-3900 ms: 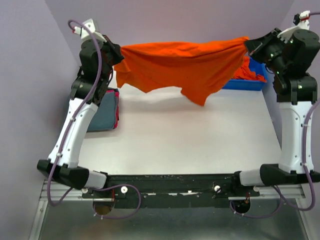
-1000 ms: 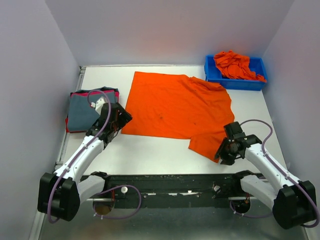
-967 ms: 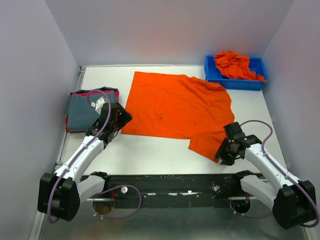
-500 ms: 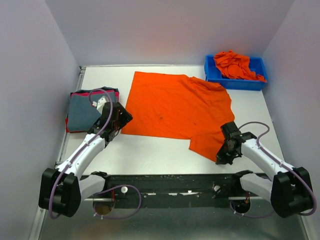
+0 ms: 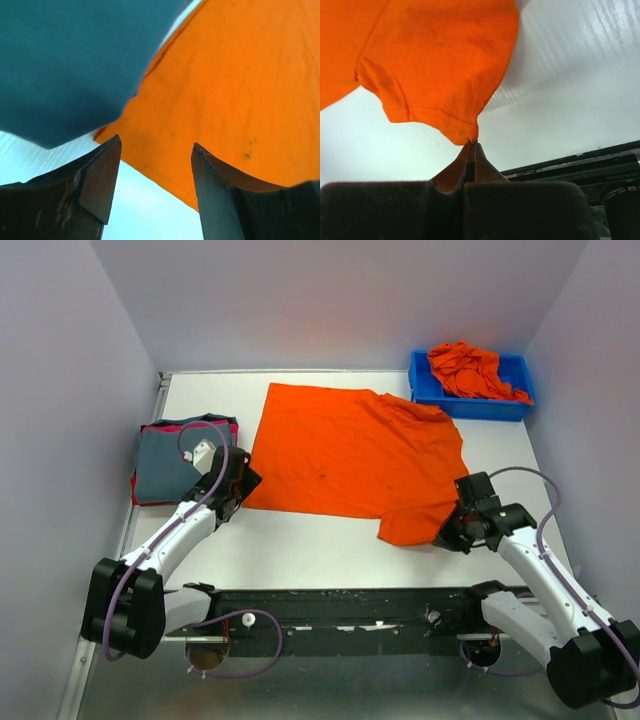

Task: Fold and stack the t-shirts
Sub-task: Grap the side of the flattened tshirt closest away from the robot with both arms

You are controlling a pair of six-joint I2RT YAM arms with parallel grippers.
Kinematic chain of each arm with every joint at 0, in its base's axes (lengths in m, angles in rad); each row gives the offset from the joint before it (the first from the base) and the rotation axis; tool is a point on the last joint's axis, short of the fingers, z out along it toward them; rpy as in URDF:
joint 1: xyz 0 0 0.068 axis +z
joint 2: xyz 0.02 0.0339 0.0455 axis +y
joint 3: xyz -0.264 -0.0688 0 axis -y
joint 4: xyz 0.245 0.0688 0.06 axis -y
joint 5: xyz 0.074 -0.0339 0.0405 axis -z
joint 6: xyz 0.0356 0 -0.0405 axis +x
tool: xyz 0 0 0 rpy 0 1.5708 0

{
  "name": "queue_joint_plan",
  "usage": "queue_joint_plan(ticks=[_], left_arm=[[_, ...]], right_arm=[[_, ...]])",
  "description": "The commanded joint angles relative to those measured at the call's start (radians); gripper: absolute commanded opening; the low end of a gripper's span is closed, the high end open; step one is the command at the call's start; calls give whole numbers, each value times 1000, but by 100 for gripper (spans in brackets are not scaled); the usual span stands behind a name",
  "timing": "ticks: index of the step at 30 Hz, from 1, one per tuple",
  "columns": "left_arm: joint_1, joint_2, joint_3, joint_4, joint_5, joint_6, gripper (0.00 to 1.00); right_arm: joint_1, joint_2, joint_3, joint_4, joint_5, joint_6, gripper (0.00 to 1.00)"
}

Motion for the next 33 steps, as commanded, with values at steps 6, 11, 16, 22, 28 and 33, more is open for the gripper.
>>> queue_joint_plan(ticks=[6, 11, 16, 22, 28, 33], left_arm=[[-22, 18, -27, -125, -131, -130, 63], [-50, 33, -30, -187, -189, -167, 64], [-56, 72, -45, -149, -171, -195, 64], [-68, 162, -50, -93, -198, -230, 57], [-71, 257, -37, -62, -198, -271, 40], [-71, 271, -36, -57, -211, -287, 28]], right_arm=[[6, -18, 89, -55, 68, -53, 1], [6, -7, 91, -32, 74, -70, 1], [6, -7, 81, -9, 66, -76, 1], [6, -19, 77, 1, 63, -87, 1], [4, -48, 83, -5, 66, -90, 1], [6, -65, 84, -12, 83, -91, 1]])
